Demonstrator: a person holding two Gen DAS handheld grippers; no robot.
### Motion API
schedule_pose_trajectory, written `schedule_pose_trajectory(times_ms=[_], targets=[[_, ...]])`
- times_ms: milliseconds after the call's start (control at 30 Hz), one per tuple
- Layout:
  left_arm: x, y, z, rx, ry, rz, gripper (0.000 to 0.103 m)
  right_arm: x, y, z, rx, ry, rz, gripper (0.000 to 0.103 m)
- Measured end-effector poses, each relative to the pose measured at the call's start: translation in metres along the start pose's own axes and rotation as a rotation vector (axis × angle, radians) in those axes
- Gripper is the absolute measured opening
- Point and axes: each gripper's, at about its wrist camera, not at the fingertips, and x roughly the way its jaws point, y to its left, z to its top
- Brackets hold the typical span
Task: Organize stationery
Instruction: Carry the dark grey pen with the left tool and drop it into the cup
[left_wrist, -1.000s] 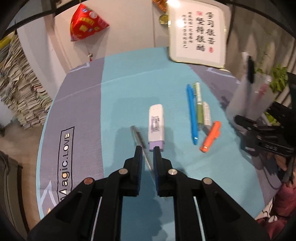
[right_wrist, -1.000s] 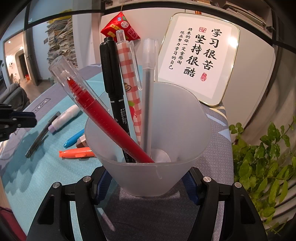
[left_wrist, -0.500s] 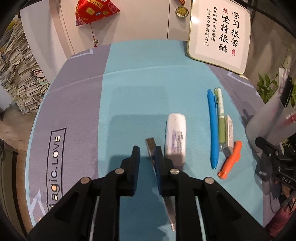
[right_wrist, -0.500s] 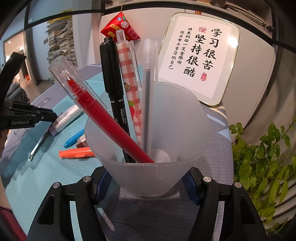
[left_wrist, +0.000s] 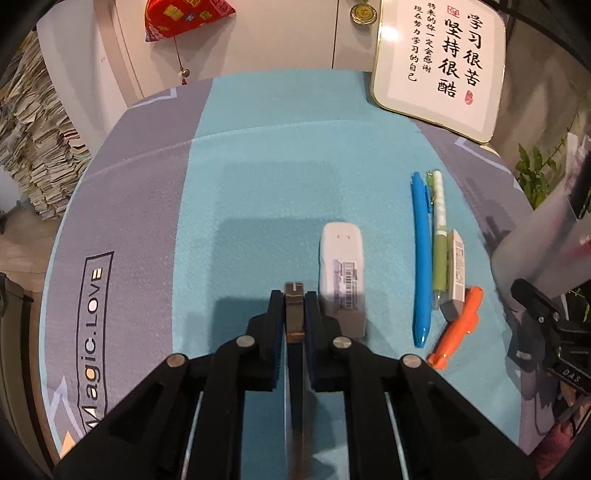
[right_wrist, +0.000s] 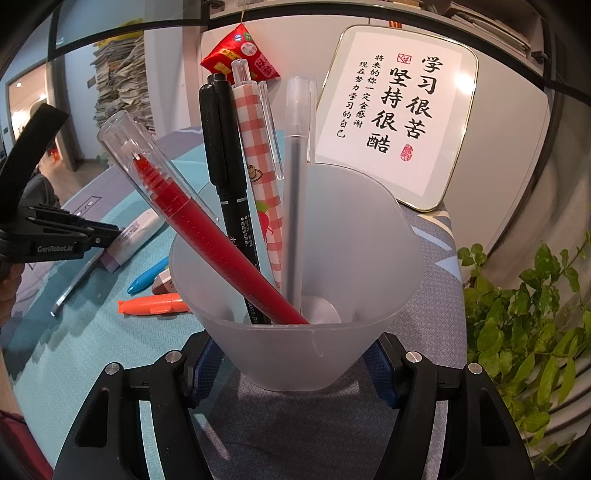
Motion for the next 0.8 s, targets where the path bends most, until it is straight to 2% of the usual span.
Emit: schedule_pose_trajectory(times_ms=[233, 433, 633, 800], targets=[[-0.044, 0.001, -0.001, 0.011, -0.101, -0.015, 0.009, 0.0, 0.0, 0.0, 0.0, 0.0, 0.0, 0.069], [-0.095, 0.006, -0.007, -0.025, -0.189, -0.123, 0.009, 0.0, 0.0, 0.0, 0.0, 0.0, 0.0, 0.069], [-0.139, -0.014, 0.0, 0.043, -0.304, -0.142, 0.009, 0.0, 0.0, 0.0, 0.0, 0.0, 0.0, 0.069], [-0.183, -0.043, 0.021, 0.127, -0.416, -0.212, 0.009, 0.0, 0.0, 0.0, 0.0, 0.0, 0.0, 0.069]])
